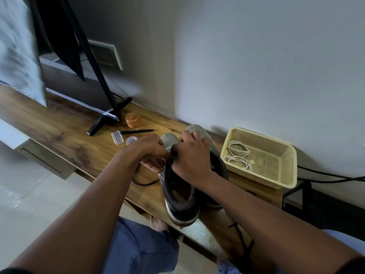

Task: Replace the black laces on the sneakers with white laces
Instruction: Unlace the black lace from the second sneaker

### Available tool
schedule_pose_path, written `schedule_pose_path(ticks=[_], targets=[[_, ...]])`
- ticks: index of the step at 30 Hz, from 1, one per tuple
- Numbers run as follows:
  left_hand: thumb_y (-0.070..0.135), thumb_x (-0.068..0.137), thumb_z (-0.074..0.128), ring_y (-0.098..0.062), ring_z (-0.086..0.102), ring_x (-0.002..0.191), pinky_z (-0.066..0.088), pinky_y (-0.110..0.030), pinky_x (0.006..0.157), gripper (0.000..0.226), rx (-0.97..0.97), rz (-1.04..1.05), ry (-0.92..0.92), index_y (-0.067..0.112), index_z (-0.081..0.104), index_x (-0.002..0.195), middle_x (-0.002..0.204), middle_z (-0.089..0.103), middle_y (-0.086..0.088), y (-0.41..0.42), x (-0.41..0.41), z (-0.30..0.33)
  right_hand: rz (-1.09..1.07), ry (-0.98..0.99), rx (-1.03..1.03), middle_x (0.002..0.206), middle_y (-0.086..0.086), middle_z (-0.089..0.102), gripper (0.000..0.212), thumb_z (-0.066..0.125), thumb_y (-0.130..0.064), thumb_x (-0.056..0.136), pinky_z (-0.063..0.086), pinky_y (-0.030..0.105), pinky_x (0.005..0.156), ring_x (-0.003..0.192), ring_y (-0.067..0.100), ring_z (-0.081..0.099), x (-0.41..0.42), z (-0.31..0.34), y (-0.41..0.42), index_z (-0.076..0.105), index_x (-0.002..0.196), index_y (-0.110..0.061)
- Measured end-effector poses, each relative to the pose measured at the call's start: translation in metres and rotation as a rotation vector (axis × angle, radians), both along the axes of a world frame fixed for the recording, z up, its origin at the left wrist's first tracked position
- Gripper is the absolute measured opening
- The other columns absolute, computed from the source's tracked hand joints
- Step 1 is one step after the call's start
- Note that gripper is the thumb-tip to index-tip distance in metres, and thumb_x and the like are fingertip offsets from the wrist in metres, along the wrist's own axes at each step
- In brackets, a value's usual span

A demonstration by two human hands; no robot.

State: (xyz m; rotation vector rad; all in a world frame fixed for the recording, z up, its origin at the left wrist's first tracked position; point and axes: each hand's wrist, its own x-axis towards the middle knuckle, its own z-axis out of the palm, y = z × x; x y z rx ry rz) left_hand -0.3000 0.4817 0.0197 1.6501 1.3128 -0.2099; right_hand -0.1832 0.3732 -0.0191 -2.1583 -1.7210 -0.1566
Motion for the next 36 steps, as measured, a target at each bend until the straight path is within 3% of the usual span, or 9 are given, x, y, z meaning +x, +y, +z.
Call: schedule_pose_path(ticks=[6, 10, 13, 16, 23, 27, 30, 32, 36], targets=[[-0.002, 0.091, 0.073, -0.029, 0.079, 0.068, 0.062, -0.033, 0.055, 0.012, 0.029, 0.017, -0.019, -0.001, 0.068, 0.102, 0.072, 0.077, -0.017, 0.001, -0.004, -0.002, -0.228, 0.240, 0.077, 0.100, -0.007, 0.050, 0.011, 0.070, -0.031, 0.077, 0.039, 0.038, 0.083, 0.099, 0.022, 0.044, 0.012, 0.009, 0.004, 0.077, 0.085, -0.029], [-0.006, 0.090, 0.067, -0.030, 0.079, 0.068, 0.063, -0.034, 0.056, 0.011, 0.078, -0.008, -0.043, 0.001, 0.069, 0.098, 0.072, 0.077, -0.016, 0.001, -0.006, -0.001, -0.064, 0.213, -0.005, 0.105, -0.002, 0.047, 0.027, 0.062, -0.028, 0.075, 0.041, 0.040, 0.086, 0.102, 0.026, 0.045, 0.007, 0.013, 0.004, 0.073, 0.100, -0.028], [-0.010, 0.087, 0.066, -0.032, 0.079, 0.068, 0.064, -0.037, 0.058, 0.015, 0.087, 0.000, -0.053, 0.001, 0.070, 0.097, 0.071, 0.077, -0.016, 0.002, -0.006, -0.002, 0.083, 0.035, -0.106, 0.106, 0.002, 0.050, 0.019, 0.056, -0.032, 0.072, 0.037, 0.044, 0.083, 0.105, 0.031, 0.044, -0.008, 0.010, 0.000, 0.069, 0.085, -0.029], [-0.011, 0.086, 0.065, -0.033, 0.079, 0.069, 0.065, -0.039, 0.059, 0.016, 0.085, 0.009, -0.069, 0.001, 0.067, 0.097, 0.072, 0.077, -0.016, 0.000, -0.006, -0.003, 0.086, -0.070, -0.111, 0.109, 0.003, 0.054, 0.014, 0.057, -0.034, 0.079, 0.038, 0.046, 0.080, 0.109, 0.032, 0.045, -0.013, 0.004, -0.004, 0.067, 0.085, -0.027], [-0.015, 0.085, 0.061, -0.034, 0.079, 0.069, 0.066, -0.042, 0.061, 0.019, 0.100, 0.026, -0.082, 0.000, 0.066, 0.096, 0.073, 0.076, -0.019, -0.001, -0.002, 0.000, 0.090, -0.094, -0.094, 0.106, 0.000, 0.056, 0.014, 0.058, -0.031, 0.085, 0.033, 0.044, 0.079, 0.112, 0.030, 0.044, -0.010, 0.003, -0.003, 0.072, 0.085, -0.029], [-0.014, 0.085, 0.063, -0.033, 0.079, 0.069, 0.066, -0.043, 0.063, 0.018, 0.093, 0.041, -0.077, -0.001, 0.066, 0.097, 0.074, 0.077, -0.019, -0.003, -0.001, 0.000, 0.082, -0.096, -0.087, 0.100, -0.002, 0.053, 0.008, 0.063, -0.030, 0.076, 0.025, 0.040, 0.076, 0.107, 0.029, 0.043, -0.009, 0.002, 0.000, 0.069, 0.075, -0.026], [-0.012, 0.085, 0.065, -0.033, 0.079, 0.068, 0.065, -0.041, 0.060, 0.018, 0.088, 0.073, -0.055, 0.000, 0.064, 0.098, 0.072, 0.076, -0.020, -0.003, -0.003, -0.001, 0.012, -0.060, -0.039, 0.096, -0.003, 0.048, 0.008, 0.062, -0.029, 0.064, 0.030, 0.040, 0.076, 0.100, 0.027, 0.042, -0.012, 0.004, 0.000, 0.059, 0.064, -0.021], [-0.011, 0.085, 0.066, -0.033, 0.078, 0.067, 0.064, -0.040, 0.058, 0.017, 0.087, 0.086, -0.051, 0.001, 0.062, 0.097, 0.071, 0.076, -0.020, -0.003, -0.003, -0.001, -0.066, -0.035, 0.033, 0.094, -0.003, 0.049, 0.010, 0.058, -0.026, 0.059, 0.032, 0.041, 0.075, 0.097, 0.027, 0.042, -0.005, 0.009, 0.003, 0.061, 0.065, -0.019], [-0.012, 0.084, 0.068, -0.034, 0.078, 0.067, 0.065, -0.043, 0.060, 0.017, 0.087, 0.081, -0.061, 0.002, 0.062, 0.092, 0.071, 0.076, -0.019, -0.003, -0.004, 0.002, -0.215, -0.023, 0.034, 0.098, -0.004, 0.049, 0.014, 0.056, -0.023, 0.070, 0.032, 0.040, 0.077, 0.095, 0.025, 0.043, 0.016, 0.016, 0.009, 0.069, 0.076, -0.025]])
